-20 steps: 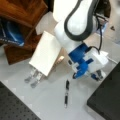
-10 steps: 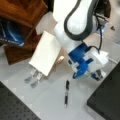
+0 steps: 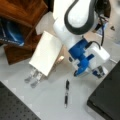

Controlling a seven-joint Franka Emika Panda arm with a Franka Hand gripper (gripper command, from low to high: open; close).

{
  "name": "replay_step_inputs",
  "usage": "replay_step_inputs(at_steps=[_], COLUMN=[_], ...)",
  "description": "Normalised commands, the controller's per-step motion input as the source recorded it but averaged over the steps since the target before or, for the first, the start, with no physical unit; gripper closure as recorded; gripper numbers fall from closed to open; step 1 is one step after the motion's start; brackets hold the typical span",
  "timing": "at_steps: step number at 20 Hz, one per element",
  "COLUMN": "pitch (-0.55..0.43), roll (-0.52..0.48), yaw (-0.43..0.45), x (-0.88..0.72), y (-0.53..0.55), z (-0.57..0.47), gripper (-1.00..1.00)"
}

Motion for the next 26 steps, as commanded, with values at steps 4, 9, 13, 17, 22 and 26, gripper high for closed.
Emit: replay_step_inputs(at_steps=[4,9,13,17,22,26], pitch=[0.116,0.103,0.11,0.093,0.097,0.083], roll=[-0.07,-0.145,-0.202,-0.262,-0.268,-0.227], yaw=[0.163,0.168,0.174,0.173,0.172,0.157], x=[0.01,0.02,0.02,0.01,-0.03,-0.05], y=[0.18,0.28,0.34,0.28,0.23,0.24], z=[0.41,0.42,0.44,0.36,0.32,0.29], gripper=[1.0,1.0,1.0,1.0,1.0,1.0])
